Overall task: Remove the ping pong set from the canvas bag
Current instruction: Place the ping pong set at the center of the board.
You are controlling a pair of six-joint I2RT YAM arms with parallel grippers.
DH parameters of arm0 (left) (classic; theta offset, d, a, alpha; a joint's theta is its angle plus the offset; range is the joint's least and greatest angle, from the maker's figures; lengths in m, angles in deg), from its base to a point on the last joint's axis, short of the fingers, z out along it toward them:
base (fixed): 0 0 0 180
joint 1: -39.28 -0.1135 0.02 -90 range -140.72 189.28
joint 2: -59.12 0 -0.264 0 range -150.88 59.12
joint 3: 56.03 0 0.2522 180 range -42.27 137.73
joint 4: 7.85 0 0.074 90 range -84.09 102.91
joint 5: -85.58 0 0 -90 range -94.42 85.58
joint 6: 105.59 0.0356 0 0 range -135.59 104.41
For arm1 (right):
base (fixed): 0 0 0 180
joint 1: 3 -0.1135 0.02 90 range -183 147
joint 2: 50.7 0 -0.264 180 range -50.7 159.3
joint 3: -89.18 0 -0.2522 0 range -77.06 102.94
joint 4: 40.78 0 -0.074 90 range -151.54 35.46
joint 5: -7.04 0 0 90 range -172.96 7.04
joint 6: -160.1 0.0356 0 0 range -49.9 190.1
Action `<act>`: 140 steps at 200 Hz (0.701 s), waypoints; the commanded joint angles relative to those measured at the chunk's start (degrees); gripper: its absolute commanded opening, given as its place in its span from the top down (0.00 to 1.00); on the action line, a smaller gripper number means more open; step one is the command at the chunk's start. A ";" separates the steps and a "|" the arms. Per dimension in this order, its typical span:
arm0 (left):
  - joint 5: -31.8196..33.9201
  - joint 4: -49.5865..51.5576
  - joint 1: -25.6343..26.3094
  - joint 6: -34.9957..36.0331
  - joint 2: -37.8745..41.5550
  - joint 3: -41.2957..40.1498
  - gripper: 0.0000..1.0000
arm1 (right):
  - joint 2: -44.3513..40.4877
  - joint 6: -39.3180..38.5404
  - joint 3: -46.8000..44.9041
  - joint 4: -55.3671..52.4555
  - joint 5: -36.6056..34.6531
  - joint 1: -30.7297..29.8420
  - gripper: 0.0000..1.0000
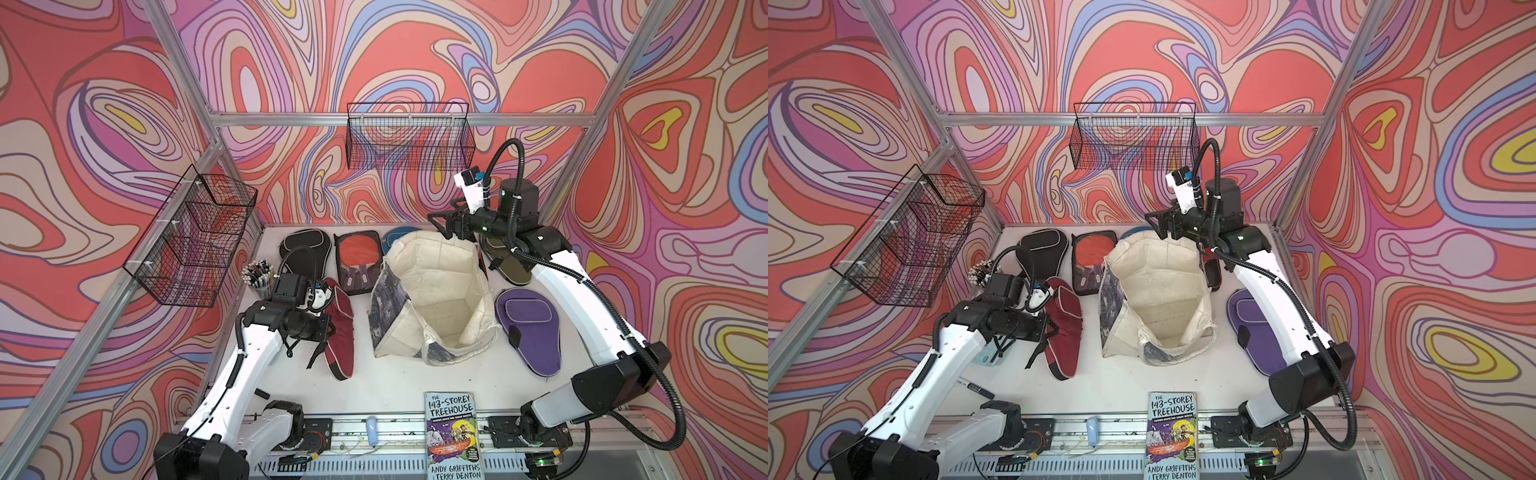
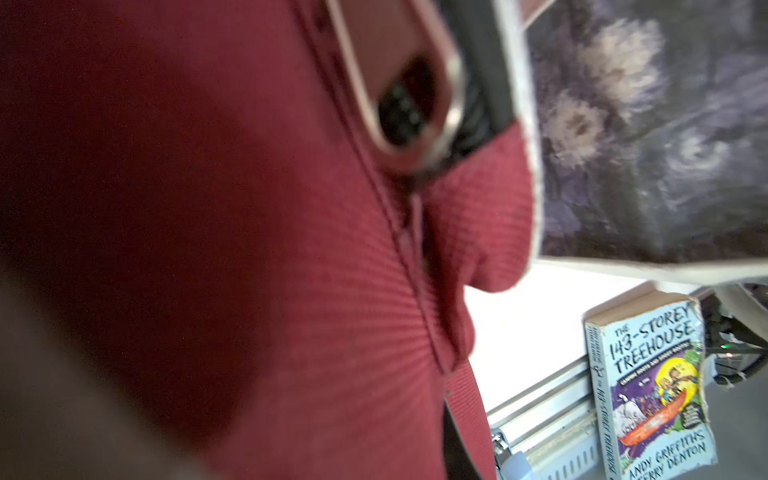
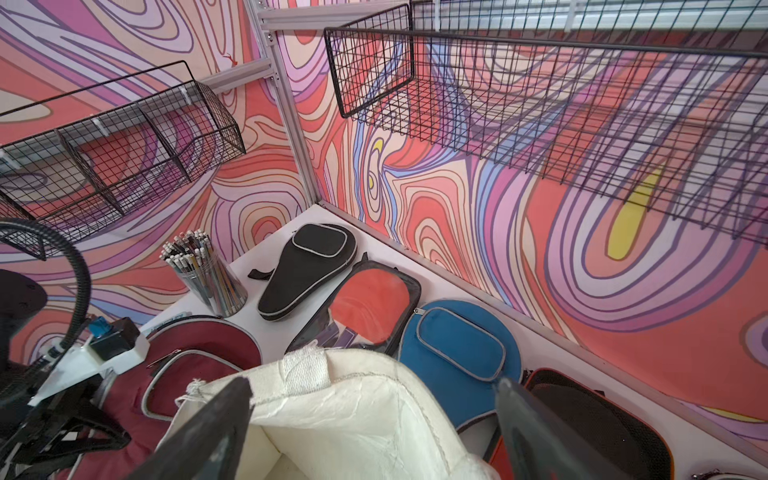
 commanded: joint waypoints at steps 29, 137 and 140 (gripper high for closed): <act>3.56 -4.70 -0.46 4.67 -6.97 3.49 1.00 | -2.33 -1.52 -1.52 0.76 1.59 1.27 0.05; 12.69 5.82 -0.52 1.57 -11.68 8.57 0.97 | 0.30 -5.96 3.07 -7.32 5.70 2.31 0.02; 12.76 5.81 -0.51 1.54 -11.68 8.59 0.97 | 1.14 -7.20 4.13 -9.76 6.38 2.36 0.02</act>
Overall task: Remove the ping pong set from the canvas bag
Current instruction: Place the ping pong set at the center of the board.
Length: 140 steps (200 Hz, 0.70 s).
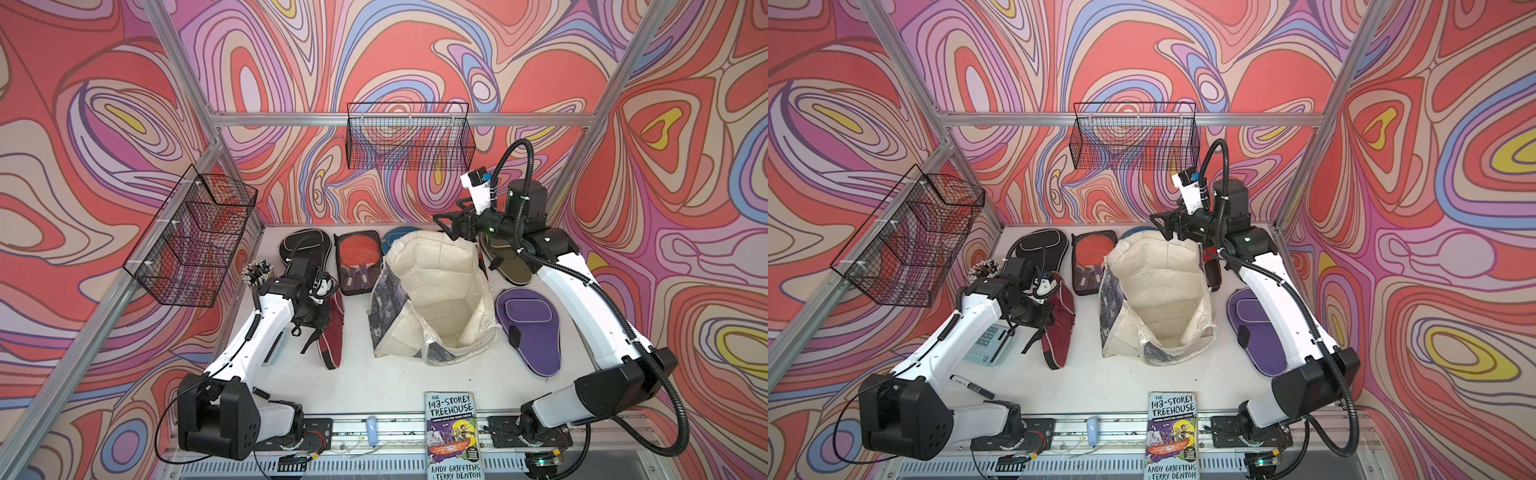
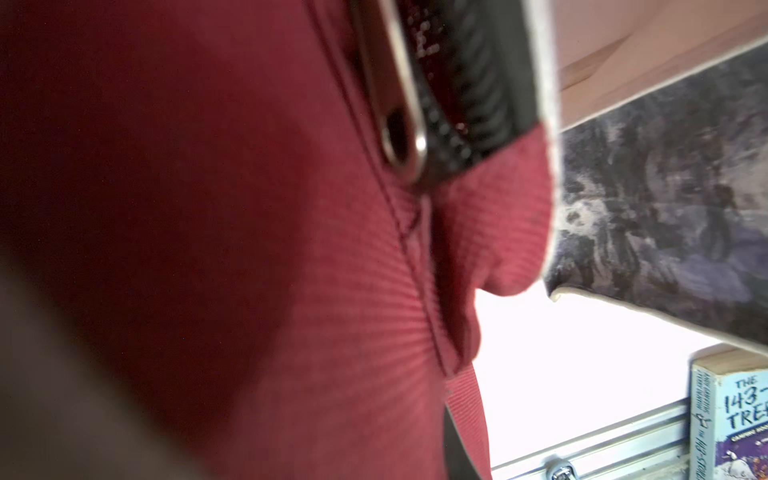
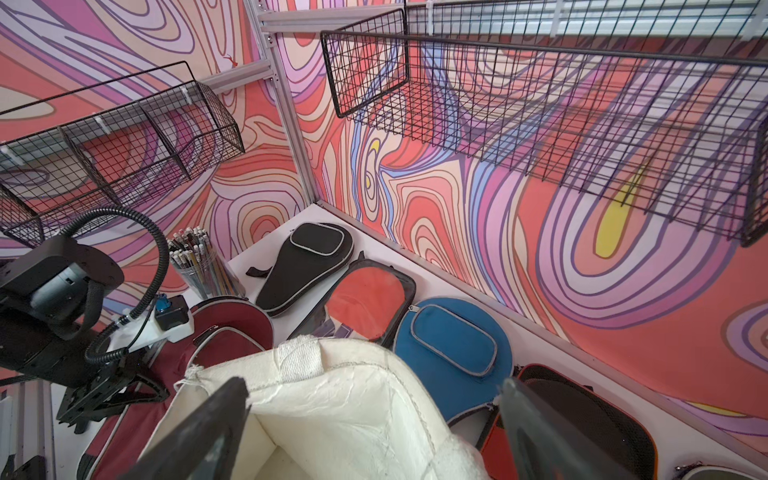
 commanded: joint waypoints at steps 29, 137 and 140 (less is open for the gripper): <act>1.30 4.33 -0.43 -1.53 -0.74 1.62 0.91 | 8.36 -12.92 9.00 -26.95 2.35 0.52 0.02; -4.10 -1.34 -0.48 -8.12 0.37 -0.88 0.88 | 0.33 -5.95 -3.81 -19.74 -16.22 1.22 0.11; -3.99 -1.26 -0.43 -8.22 0.22 -0.79 0.87 | 0.10 -5.88 -4.04 -19.65 -16.11 1.22 0.11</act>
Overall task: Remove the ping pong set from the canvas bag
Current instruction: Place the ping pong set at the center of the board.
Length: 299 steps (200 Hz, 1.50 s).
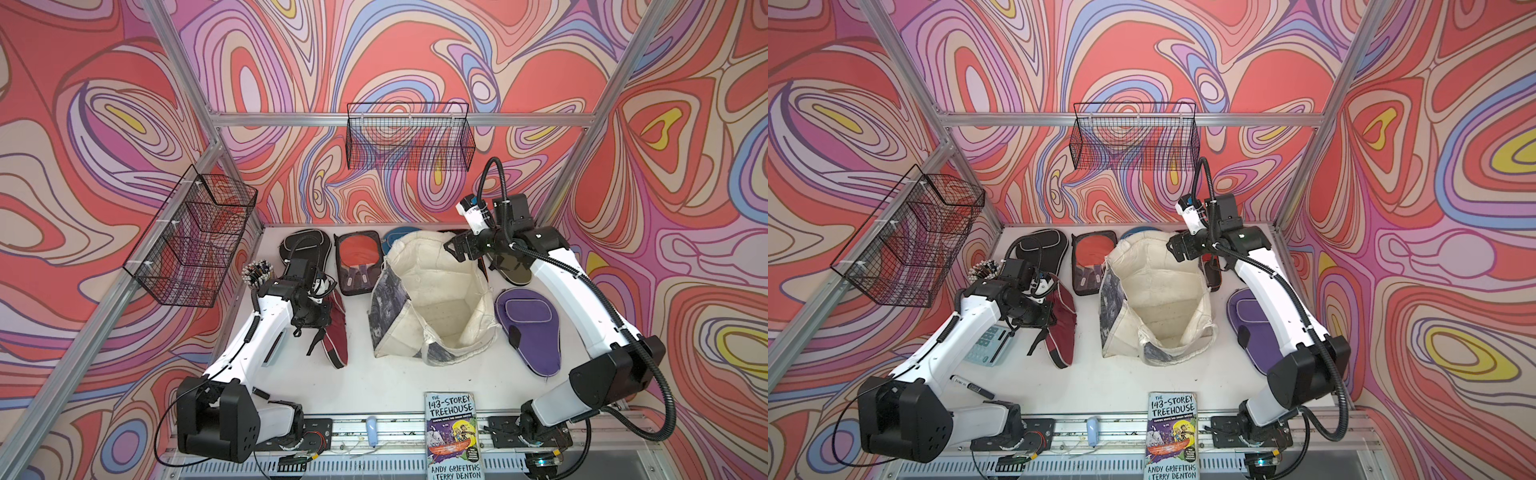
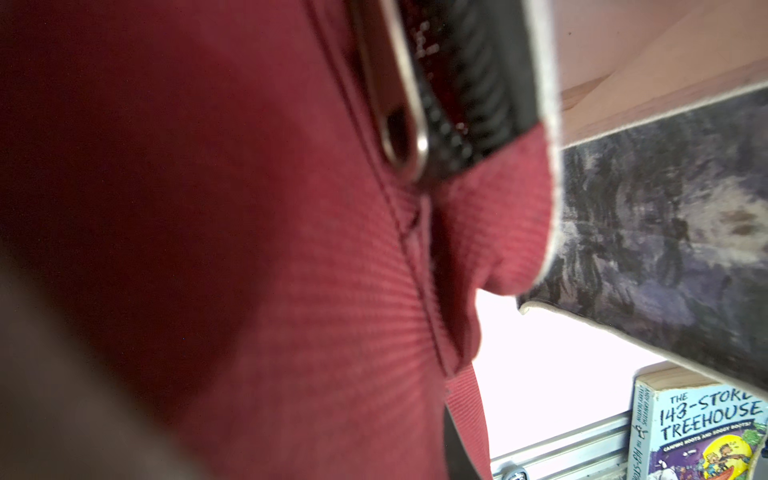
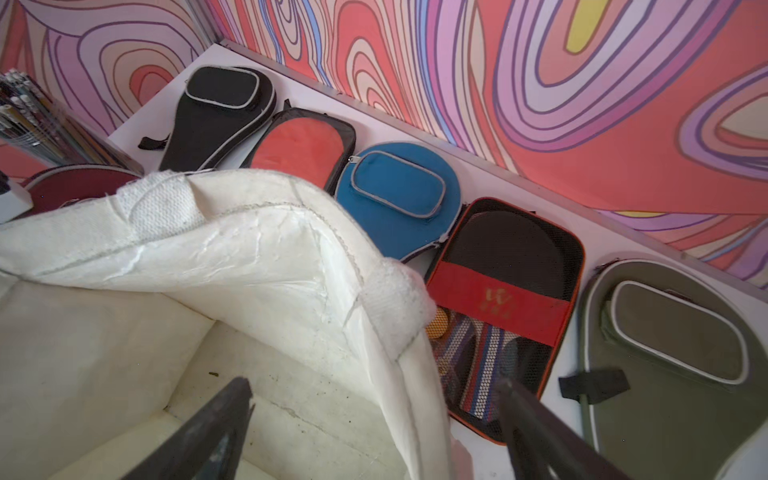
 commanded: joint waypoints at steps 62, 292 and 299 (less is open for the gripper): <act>5.71 4.81 -0.13 -4.45 -3.61 3.61 0.79 | -3.11 -0.35 -2.50 -2.19 -1.30 0.28 0.40; 22.53 9.49 -0.10 -3.80 -5.08 6.48 0.30 | -5.73 -1.80 -4.83 -1.44 0.50 0.23 0.81; 22.38 8.97 -0.12 -3.61 -4.03 6.55 0.27 | -5.70 -1.84 -4.74 -1.61 0.59 0.23 0.81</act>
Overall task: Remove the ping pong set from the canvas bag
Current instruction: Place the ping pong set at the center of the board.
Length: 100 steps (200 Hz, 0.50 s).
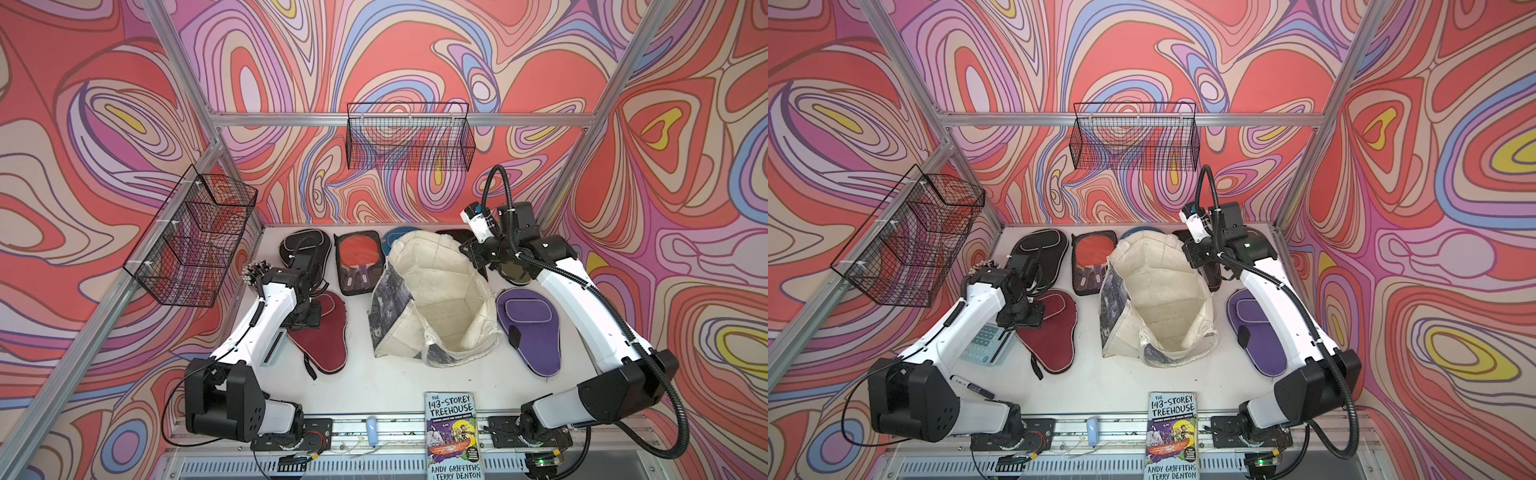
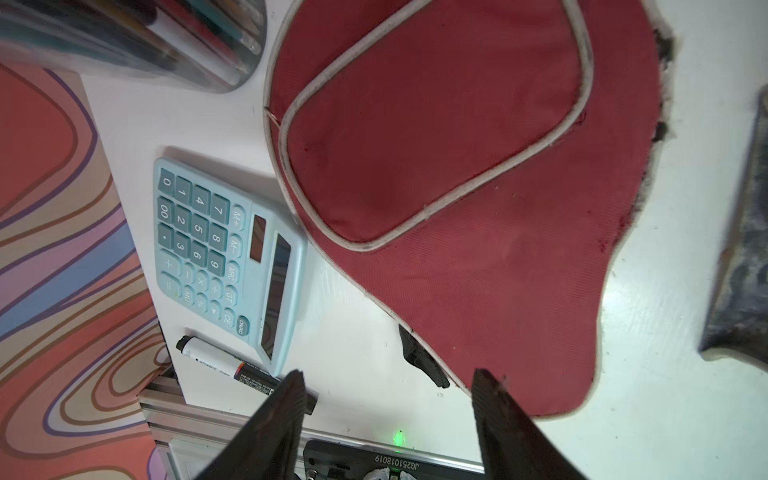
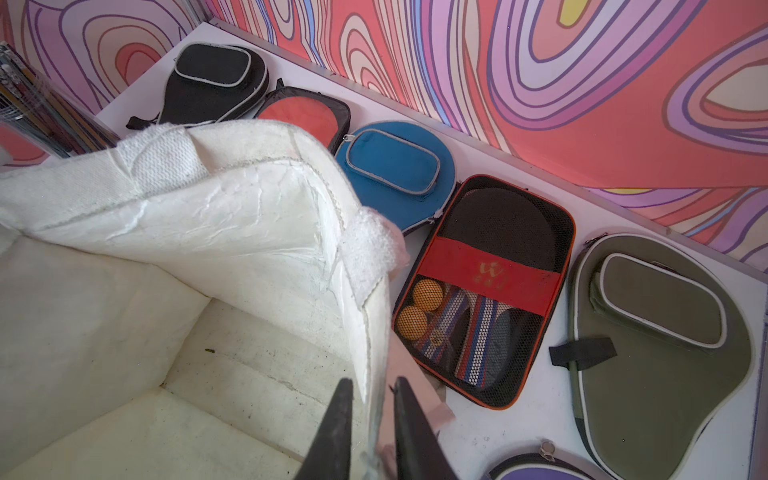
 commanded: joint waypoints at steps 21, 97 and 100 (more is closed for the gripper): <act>-0.44 -4.72 -0.10 2.34 8.40 0.70 0.15 | -1.80 -0.72 -0.27 -1.16 1.30 0.21 0.68; 3.76 -38.38 -0.10 8.71 43.07 -11.93 0.00 | -13.01 6.47 -0.05 15.29 -5.43 8.37 0.02; 4.60 -39.49 -0.14 8.58 43.62 -12.51 0.00 | -13.36 7.02 -0.79 16.41 -6.12 9.48 0.02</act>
